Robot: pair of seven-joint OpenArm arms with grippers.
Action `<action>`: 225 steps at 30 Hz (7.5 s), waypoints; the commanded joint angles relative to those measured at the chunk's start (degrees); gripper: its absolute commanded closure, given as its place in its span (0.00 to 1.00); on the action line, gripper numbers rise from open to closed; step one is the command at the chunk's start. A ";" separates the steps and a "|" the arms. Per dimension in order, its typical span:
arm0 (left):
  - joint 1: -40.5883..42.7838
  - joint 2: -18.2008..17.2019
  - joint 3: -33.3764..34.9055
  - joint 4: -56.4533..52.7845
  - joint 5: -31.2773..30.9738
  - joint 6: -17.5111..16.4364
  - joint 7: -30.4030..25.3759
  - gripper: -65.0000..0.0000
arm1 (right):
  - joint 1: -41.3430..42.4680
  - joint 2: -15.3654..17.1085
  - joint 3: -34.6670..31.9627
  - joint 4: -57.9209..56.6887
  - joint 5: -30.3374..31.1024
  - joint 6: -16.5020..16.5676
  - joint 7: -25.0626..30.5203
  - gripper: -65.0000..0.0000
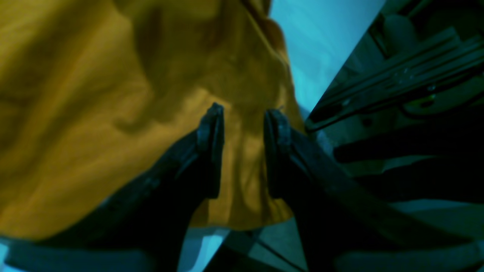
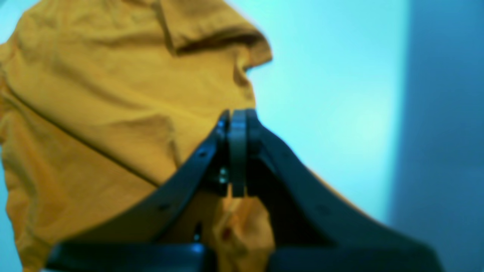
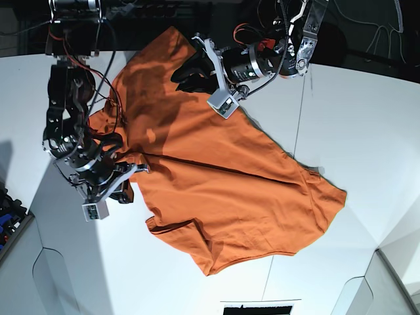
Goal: Layout the t-shirt on the table in an organized manner, then fold the t-shirt properly
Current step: 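Drag the shirt body with the right gripper while the left gripper pulls its edge outward, then pull the shirt hem with the right gripper away from the left gripper, then move the left gripper across the shirt and grasp its side edge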
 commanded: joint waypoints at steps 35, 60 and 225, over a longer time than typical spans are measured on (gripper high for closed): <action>-8.17 -14.27 -16.65 -16.55 -1.81 3.74 -0.63 0.68 | 10.67 7.76 -10.34 -22.99 0.52 4.09 -3.58 1.00; -22.14 -23.98 -16.65 -21.79 -19.06 -0.69 11.13 0.68 | 0.46 2.32 -1.90 1.31 -1.20 4.11 2.29 1.00; -45.07 -11.69 0.42 -33.59 -14.82 -0.69 9.29 0.70 | -6.32 4.20 -8.20 0.72 -20.63 -26.40 3.26 1.00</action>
